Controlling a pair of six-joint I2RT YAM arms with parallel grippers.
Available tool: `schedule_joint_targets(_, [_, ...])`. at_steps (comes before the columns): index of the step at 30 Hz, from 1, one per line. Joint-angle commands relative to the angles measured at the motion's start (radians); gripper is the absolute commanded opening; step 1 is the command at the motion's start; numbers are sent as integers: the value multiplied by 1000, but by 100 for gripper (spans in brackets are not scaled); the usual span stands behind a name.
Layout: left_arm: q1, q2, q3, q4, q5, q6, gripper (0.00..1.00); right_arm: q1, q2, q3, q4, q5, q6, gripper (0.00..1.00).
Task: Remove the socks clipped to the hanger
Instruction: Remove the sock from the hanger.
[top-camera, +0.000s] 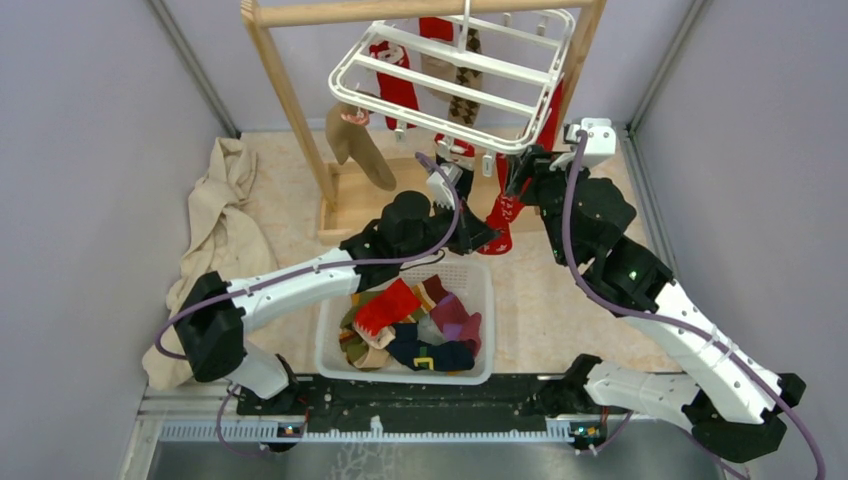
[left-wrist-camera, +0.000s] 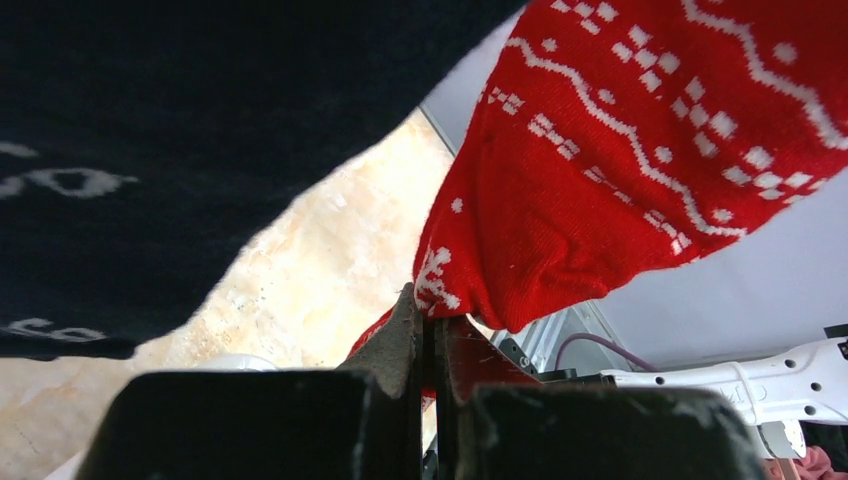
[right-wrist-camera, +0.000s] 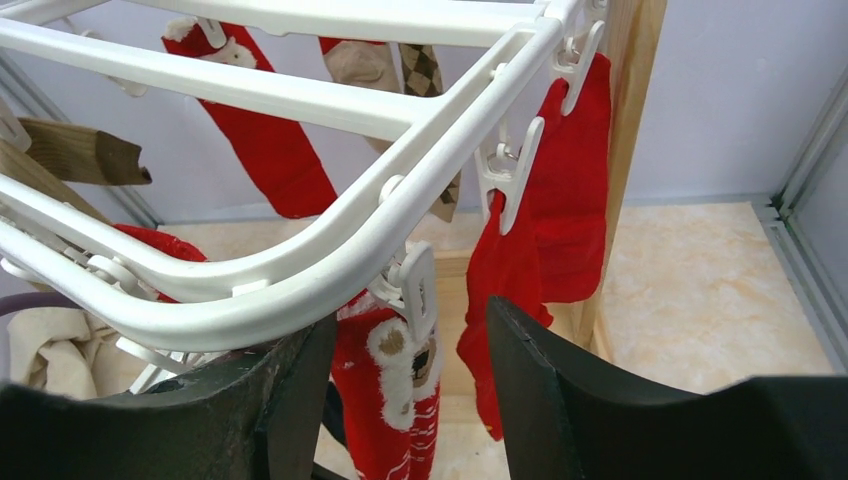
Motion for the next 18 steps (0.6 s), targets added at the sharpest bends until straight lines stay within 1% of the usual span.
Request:
schedule_joint_targets(1, [-12,14,34,9,-17,8,2,13,3,-3,96,29,-52,59])
schedule_joint_targets(5, [-15,12,24,12,-26,6,2,13,-5,-18,151,21,-81,63])
schedule_joint_targets(9, [-14,6,9,19,-37,3,2,13,-69,-67,229,11,-98,63])
schedule_joint_targets(14, [-16,5,-1,35,-44,4,2,13,-115,-113,221,10,-89,63])
schedule_joint_targets(18, [-16,12,0,49,-47,-6,2,13,-177,-181,248,49,-109,62])
